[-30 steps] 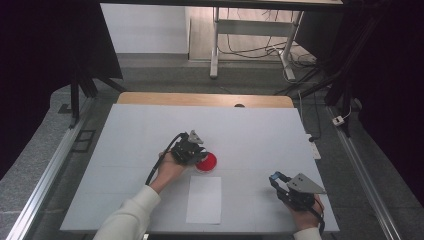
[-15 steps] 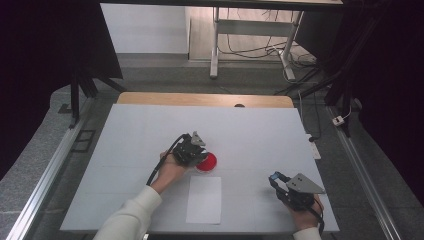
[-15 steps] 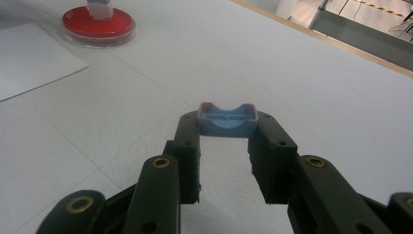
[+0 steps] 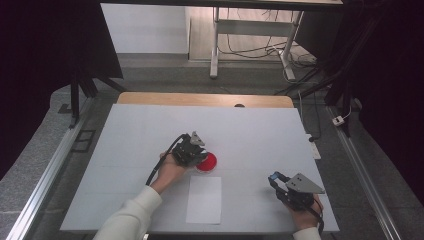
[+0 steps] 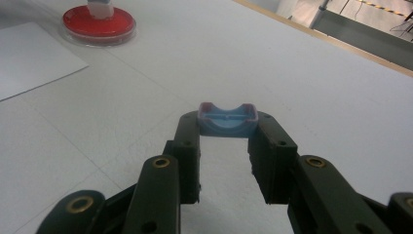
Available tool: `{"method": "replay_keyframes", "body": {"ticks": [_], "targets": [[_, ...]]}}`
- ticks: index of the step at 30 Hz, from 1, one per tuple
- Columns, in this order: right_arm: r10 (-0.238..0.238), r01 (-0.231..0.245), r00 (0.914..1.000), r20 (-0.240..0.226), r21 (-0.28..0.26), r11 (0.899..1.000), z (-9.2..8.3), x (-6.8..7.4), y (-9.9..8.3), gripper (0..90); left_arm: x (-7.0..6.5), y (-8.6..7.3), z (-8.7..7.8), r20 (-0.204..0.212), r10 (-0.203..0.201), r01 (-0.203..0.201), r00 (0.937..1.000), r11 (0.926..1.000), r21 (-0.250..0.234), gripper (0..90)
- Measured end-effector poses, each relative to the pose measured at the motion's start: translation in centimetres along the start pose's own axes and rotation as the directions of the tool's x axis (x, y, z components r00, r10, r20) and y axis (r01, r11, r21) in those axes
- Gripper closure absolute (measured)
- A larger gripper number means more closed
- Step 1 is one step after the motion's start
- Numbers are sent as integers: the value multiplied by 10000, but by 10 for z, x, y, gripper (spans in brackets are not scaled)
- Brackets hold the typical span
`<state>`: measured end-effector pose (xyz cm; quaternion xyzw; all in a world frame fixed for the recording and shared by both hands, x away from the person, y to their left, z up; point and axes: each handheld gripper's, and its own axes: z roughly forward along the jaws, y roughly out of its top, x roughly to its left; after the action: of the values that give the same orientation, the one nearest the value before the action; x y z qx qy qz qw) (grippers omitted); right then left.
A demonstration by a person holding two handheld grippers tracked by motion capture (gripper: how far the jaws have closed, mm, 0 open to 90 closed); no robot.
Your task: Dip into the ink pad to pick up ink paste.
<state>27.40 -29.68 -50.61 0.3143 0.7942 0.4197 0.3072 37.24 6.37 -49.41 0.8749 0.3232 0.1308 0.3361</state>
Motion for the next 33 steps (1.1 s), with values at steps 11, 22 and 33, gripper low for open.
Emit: {"method": "replay_keyframes", "body": {"ticks": [11, 22, 33], "targets": [[-29, 29, 10000, -24, 42, 10000, 1, 0, 0, 652, -1, 1, -1, -25, 65, -65, 10000, 10000, 41, 758], [6, -6, 10000, -42, 29, 10000, 1, -1, 0, 652, -5, 17, -28, 261, 279, -258, 9993, 9966, -779, 755], [-27, 27, 10000, -15, 34, 10000, 0, -1, 0, 652, -10, 14, -25, 531, 299, -268, 9981, 9980, -580, 754]]}}
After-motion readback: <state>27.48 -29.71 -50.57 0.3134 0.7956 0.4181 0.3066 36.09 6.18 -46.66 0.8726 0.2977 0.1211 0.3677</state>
